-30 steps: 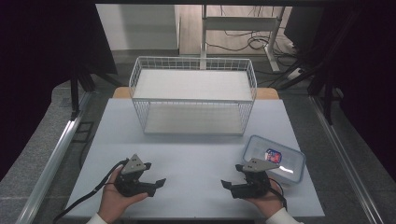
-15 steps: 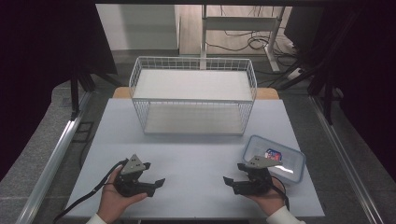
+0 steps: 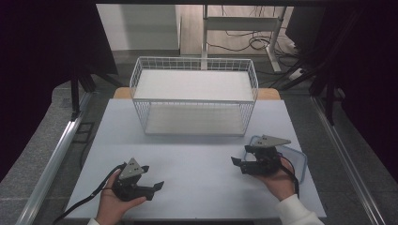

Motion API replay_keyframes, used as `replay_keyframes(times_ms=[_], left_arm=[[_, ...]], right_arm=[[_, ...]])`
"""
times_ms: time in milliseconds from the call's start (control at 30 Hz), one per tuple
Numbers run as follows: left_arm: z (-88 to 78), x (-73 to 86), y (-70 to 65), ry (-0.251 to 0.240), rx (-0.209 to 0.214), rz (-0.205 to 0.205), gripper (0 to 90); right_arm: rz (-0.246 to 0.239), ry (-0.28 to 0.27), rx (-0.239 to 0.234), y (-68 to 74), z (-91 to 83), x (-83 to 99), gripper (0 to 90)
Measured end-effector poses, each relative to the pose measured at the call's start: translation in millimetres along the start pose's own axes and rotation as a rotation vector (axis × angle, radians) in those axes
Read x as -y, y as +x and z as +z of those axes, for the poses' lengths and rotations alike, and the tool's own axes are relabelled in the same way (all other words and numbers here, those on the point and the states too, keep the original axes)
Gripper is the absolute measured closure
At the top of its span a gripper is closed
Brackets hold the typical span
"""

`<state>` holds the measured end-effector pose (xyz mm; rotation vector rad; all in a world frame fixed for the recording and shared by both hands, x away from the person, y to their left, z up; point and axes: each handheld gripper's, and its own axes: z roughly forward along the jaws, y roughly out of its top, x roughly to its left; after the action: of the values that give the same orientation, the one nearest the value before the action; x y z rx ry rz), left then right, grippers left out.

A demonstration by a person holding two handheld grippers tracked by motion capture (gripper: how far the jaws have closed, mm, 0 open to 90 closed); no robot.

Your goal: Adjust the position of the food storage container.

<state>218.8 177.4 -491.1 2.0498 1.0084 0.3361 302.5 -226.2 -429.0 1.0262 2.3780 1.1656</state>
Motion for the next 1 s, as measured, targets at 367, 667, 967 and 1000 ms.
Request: replay_keyframes(times_ms=[367,667,967,1000], left_arm=[[-0.3,4.7,1.4,-0.014,0.018,-0.053,21.5],[-1.2,6.5,2.7,-0.003,-0.003,-0.043,21.4],[-0.5,7.6,5.7,-0.005,0.010,-0.049,21.5],[-0.4,7.7,5.4,-0.003,0.012,-0.046,21.5]], right_arm=[[0.038,0.053,0.091,-46.2,-6.5,-18.1,40.9],[0.097,0.150,0.181,-111.6,6.5,-33.6,71.2],[0.096,0.325,0.183,-138.4,34.6,-25.8,88.4],[0.092,0.338,0.185,-139.3,37.7,-25.0,88.5]])
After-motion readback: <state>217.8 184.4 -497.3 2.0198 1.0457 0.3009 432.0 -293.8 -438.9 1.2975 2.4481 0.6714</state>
